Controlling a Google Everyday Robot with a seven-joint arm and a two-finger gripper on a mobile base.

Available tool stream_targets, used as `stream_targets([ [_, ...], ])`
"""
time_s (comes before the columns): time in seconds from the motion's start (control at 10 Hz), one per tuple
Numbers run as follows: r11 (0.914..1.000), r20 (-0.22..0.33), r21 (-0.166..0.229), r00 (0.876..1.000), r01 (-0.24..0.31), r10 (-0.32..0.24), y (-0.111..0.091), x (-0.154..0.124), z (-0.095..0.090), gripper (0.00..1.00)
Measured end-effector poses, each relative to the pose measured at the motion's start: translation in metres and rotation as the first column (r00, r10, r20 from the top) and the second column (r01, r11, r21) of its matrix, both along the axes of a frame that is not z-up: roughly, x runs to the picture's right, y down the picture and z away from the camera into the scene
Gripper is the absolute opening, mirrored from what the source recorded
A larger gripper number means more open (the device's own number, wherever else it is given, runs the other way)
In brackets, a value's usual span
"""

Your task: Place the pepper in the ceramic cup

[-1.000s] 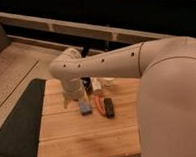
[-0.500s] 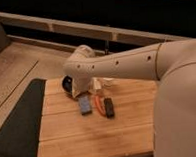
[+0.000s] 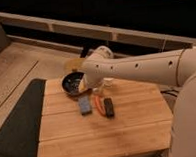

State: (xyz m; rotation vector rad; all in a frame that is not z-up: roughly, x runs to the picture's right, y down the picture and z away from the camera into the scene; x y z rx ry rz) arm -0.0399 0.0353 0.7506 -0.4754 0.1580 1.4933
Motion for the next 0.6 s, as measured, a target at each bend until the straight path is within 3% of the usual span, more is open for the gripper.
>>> stream_targets([
  [0.3, 0.9998, -0.022, -0.013, 1.0, -0.013, 0.013, 0.002, 0.013, 0.006, 0.65],
  [0.6, 0.9977, -0.035, -0.067, 0.999, -0.012, 0.01, 0.013, 0.027, 0.036, 0.65],
])
